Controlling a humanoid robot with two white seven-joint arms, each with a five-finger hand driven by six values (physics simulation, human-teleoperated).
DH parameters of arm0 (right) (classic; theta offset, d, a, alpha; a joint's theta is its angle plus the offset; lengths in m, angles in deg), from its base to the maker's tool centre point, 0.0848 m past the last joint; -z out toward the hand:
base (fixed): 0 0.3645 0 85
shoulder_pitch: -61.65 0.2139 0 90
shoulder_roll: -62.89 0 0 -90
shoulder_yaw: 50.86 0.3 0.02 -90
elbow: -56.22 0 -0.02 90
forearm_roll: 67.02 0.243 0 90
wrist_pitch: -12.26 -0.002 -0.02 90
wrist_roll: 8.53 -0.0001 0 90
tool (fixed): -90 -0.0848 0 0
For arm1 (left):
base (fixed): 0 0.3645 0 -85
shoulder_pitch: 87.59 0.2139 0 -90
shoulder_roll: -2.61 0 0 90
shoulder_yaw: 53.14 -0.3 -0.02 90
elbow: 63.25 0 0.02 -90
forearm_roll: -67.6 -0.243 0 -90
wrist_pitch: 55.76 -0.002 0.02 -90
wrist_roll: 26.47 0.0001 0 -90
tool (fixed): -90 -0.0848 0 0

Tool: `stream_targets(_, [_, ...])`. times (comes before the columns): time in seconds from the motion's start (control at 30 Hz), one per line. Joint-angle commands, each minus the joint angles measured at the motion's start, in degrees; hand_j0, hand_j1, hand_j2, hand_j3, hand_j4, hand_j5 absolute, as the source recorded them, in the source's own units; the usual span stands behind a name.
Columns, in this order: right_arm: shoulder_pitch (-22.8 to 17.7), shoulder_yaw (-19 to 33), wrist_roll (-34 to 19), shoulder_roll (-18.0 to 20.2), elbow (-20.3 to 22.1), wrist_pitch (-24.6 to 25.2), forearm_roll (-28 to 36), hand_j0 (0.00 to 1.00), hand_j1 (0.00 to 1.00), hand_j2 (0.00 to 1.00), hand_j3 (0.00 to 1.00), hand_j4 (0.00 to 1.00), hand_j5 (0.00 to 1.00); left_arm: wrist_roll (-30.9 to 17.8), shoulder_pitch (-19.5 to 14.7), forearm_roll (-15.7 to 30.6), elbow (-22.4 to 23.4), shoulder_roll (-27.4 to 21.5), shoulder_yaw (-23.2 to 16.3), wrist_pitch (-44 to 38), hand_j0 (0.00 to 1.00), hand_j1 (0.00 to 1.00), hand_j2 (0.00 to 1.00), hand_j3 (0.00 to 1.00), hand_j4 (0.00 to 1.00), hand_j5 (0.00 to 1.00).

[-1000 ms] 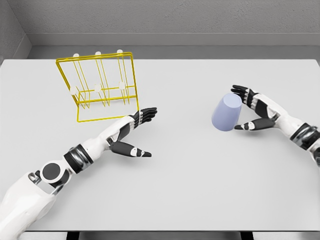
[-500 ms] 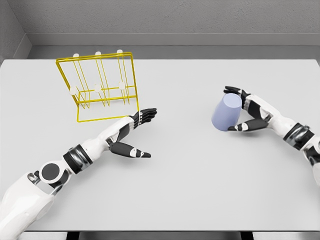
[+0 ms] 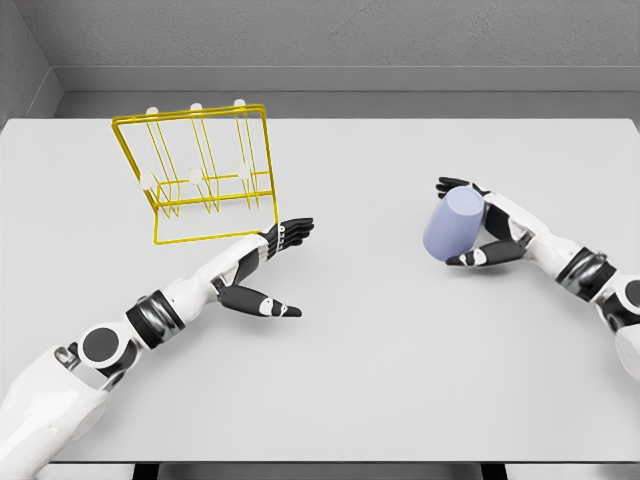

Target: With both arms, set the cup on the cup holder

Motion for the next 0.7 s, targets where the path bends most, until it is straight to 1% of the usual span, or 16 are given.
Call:
stream_targets(0.0, [0.00, -0.02, 0.00, -0.01, -0.02, 0.28, 0.37, 0.93, 0.93, 0.93, 0.93, 0.93, 0.93, 0.00, 0.00, 0.29, -0.05, -0.13, 0.01, 0.00, 1.00, 1.00, 1.00, 1.00, 1.00, 1.00])
stream_targets(0.03, [0.00, -0.02, 0.00, -0.09, -0.11, 0.37, 0.37, 0.89, 0.89, 0.89, 0.89, 0.89, 0.89, 0.00, 0.00, 0.29, -0.05, -0.13, 0.10, 0.00, 1.00, 1.00, 1.00, 1.00, 1.00, 1.00])
stream_targets(0.17, [0.09, -0.72, 0.00, -0.36, -0.46, 0.46, 0.37, 0.81, 0.81, 0.81, 0.81, 0.81, 0.81, 0.00, 0.09, 0.29, -0.13, -0.13, 0.10, 0.09, 1.00, 1.00, 1.00, 1.00, 1.00, 1.00])
stream_targets(0.23, [0.09, -0.81, 0.00, -0.36, -0.46, 0.46, 0.37, 0.80, 0.80, 0.80, 0.80, 0.80, 0.80, 0.00, 0.09, 0.20, -0.13, -0.13, 0.01, 0.09, 1.00, 1.00, 1.00, 1.00, 1.00, 1.00])
stream_targets(0.33, [0.09, -0.81, 0.00, -0.44, -0.46, 0.46, 0.37, 0.75, 0.75, 0.75, 0.75, 0.75, 0.75, 0.00, 0.09, 0.29, -0.13, -0.13, 0.01, 0.09, 1.00, 1.00, 1.00, 1.00, 1.00, 1.00])
stream_targets(0.67, [1.67, -0.72, 0.00, -0.36, 0.07, -0.07, 0.37, 0.75, 0.75, 0.75, 0.75, 0.75, 0.75, 0.00, 0.09, 0.20, -0.05, -0.22, 0.10, 0.00, 1.00, 1.00, 1.00, 1.00, 1.00, 1.00])
